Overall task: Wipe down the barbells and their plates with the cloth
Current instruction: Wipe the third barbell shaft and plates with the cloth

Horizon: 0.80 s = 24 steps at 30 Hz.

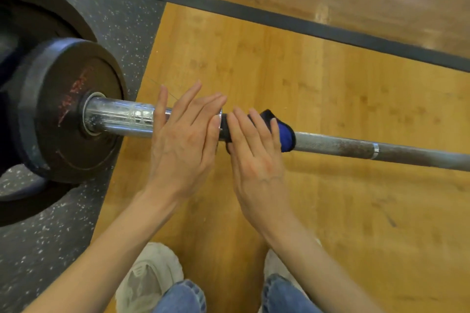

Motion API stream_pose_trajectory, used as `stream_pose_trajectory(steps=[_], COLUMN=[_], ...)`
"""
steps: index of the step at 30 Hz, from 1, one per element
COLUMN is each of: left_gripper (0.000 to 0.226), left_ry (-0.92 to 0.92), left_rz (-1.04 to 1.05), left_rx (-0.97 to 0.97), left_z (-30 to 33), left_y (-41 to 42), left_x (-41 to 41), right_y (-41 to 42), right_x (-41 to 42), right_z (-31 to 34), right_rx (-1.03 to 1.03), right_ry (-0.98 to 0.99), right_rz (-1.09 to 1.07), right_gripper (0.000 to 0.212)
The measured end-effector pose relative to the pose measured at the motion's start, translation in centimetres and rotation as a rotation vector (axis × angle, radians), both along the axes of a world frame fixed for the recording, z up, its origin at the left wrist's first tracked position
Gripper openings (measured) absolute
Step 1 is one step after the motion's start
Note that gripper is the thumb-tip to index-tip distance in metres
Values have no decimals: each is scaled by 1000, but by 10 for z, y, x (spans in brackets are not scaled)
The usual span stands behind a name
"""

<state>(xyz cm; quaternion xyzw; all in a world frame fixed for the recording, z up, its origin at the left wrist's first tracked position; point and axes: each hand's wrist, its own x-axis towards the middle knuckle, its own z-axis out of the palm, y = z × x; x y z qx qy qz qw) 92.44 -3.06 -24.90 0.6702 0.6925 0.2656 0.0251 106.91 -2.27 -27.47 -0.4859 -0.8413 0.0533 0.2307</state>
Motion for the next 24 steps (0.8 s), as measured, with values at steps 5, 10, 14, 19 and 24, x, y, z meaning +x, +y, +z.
stream_pose_trajectory(steps=[5,10,14,19,24], left_gripper=[44,45,47,47,47], left_ry=[31,123,155,170,182], left_rz=[20,-1,29,33,43], left_rx=[4,48,88,83,75], left_z=[0,-7,-11,-12,-10], left_y=[0,5,11,19,32], left_x=[4,7,8,6,5], right_y=[8,0,19,16,26], right_x=[44,7,31,35,0], right_z=[-2,-8,-7,-6,-6], right_rx=[96,66,151,80,92], right_ry=[-135,6,-94,8,6], right_rz=[81,-23,173,-49,94], right_gripper=[43,46,43,41,41])
